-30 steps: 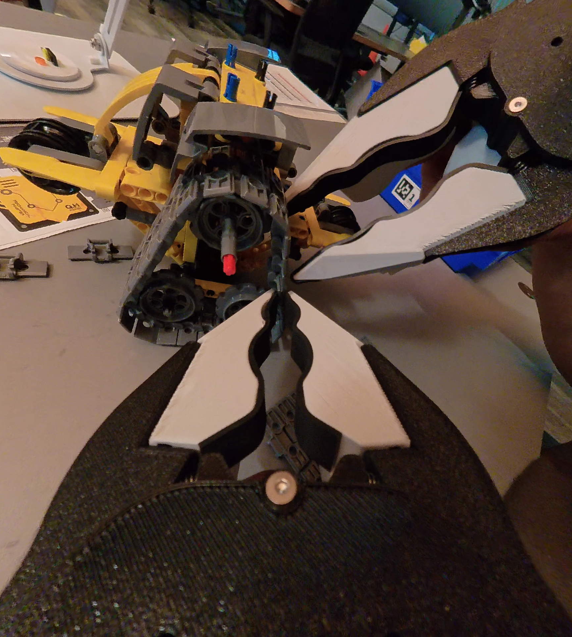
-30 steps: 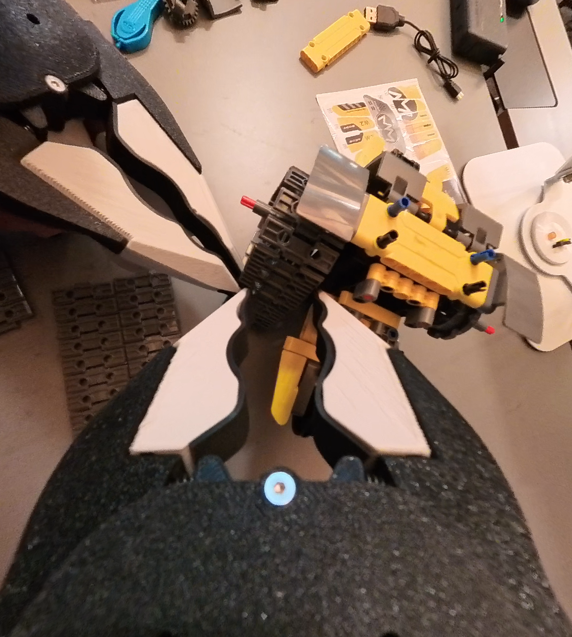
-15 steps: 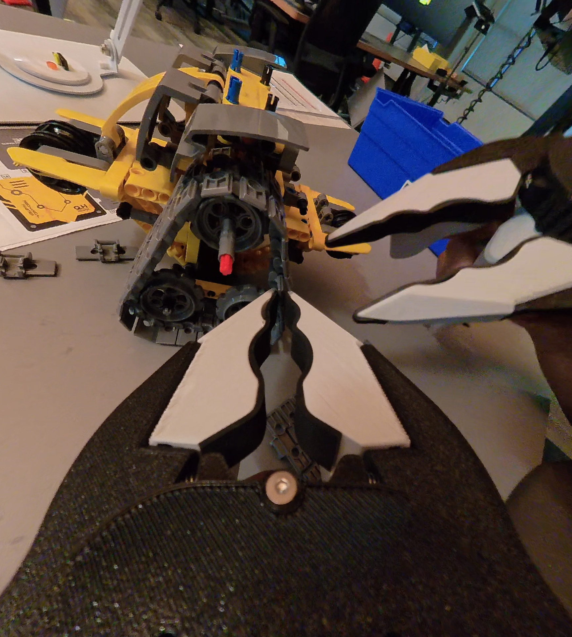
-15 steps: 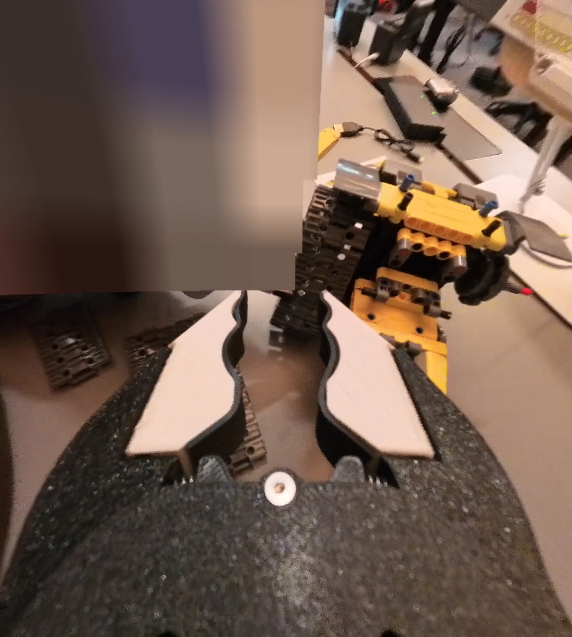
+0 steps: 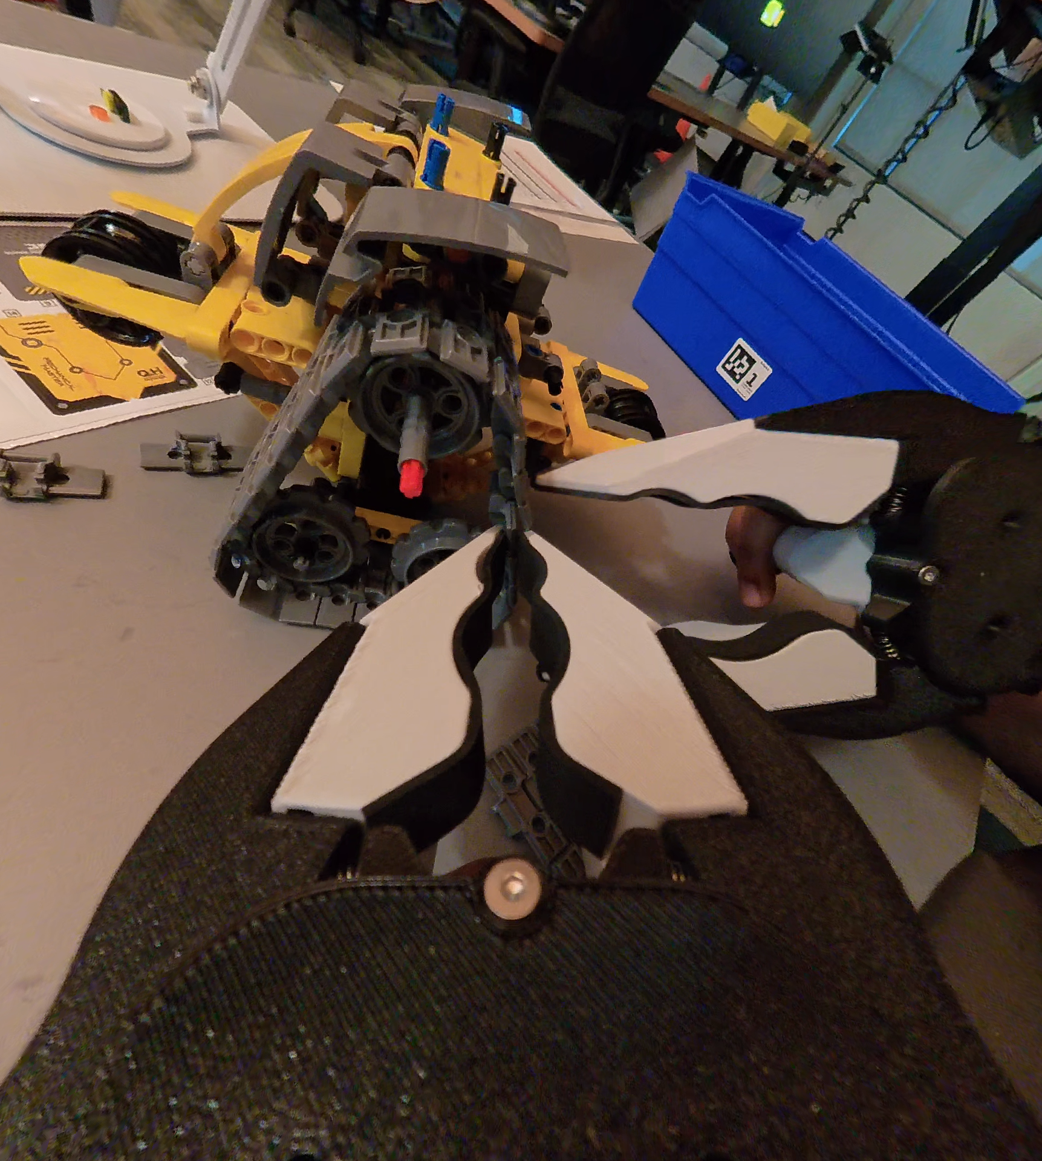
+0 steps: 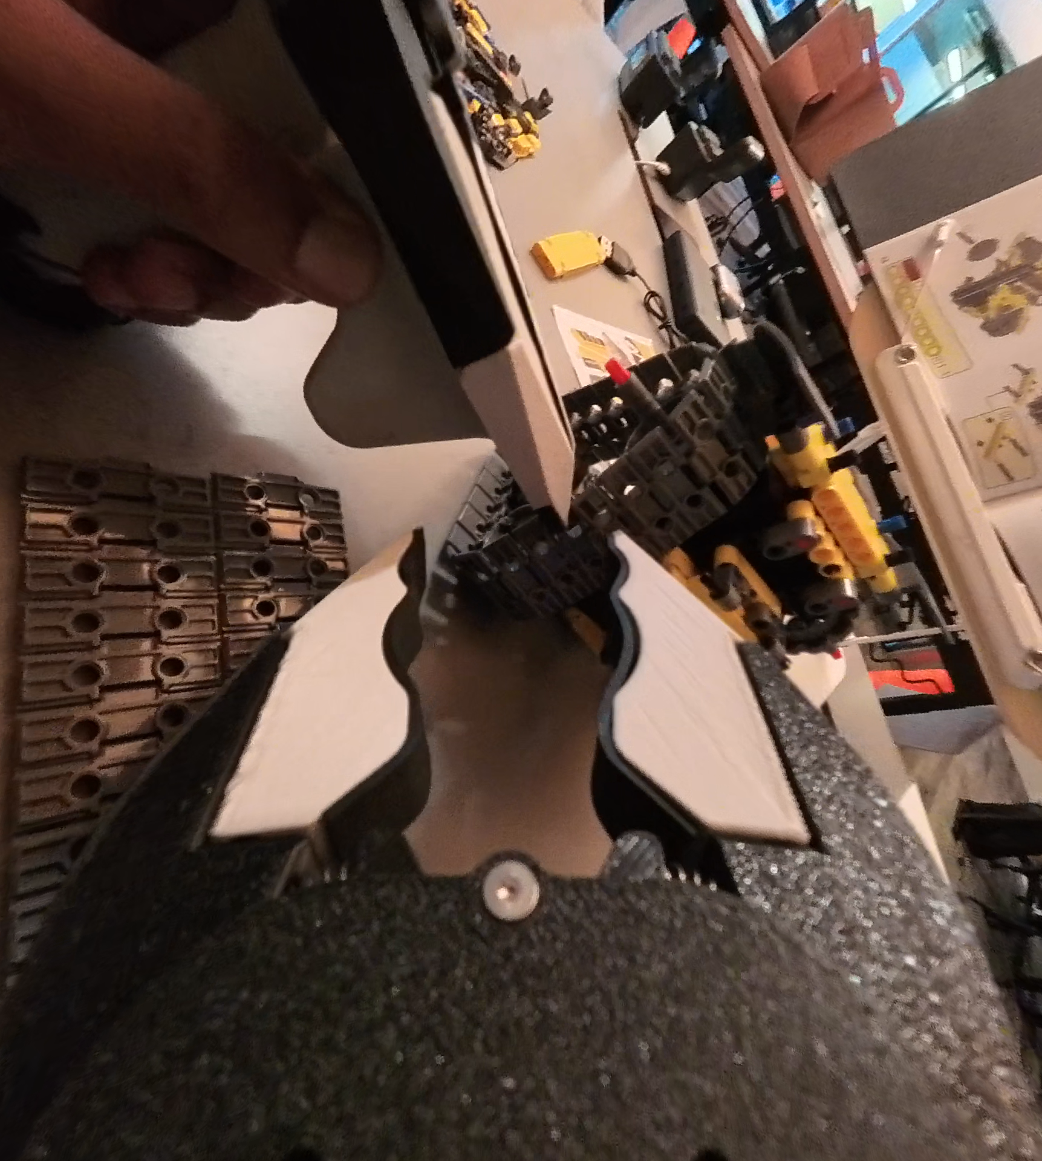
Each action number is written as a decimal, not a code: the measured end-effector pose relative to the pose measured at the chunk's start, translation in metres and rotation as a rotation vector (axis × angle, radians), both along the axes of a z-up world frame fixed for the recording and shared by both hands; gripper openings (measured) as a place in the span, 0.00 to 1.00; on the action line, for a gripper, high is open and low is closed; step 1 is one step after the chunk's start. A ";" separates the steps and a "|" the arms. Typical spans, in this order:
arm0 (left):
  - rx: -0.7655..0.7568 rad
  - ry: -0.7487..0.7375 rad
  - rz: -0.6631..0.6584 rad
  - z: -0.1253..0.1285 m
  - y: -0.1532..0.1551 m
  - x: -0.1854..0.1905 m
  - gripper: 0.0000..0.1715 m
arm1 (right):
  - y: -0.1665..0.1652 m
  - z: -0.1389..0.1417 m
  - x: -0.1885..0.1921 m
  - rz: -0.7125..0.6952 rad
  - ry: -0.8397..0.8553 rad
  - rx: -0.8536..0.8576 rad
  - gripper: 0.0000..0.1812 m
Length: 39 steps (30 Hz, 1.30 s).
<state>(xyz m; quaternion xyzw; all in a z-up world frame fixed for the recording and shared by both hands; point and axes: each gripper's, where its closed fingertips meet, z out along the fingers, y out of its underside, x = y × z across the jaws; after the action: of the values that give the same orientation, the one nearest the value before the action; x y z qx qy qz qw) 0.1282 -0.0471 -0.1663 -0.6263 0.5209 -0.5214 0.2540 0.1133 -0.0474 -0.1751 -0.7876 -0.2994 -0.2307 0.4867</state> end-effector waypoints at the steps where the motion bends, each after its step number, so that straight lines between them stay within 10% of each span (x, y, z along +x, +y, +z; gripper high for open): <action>1: 0.000 0.000 0.001 0.000 0.000 0.000 0.00 | 0.001 -0.002 0.000 0.003 0.002 -0.009 0.32; 39: 0.094 0.001 0.013 0.000 -0.001 0.003 0.00 | 0.002 -0.003 0.004 0.036 -0.008 -0.138 0.30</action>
<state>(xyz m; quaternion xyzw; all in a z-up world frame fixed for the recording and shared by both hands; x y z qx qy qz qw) 0.1308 -0.0477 -0.1663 -0.6174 0.5409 -0.4942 0.2863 0.1170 -0.0456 -0.1780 -0.8127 -0.3309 -0.2039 0.4341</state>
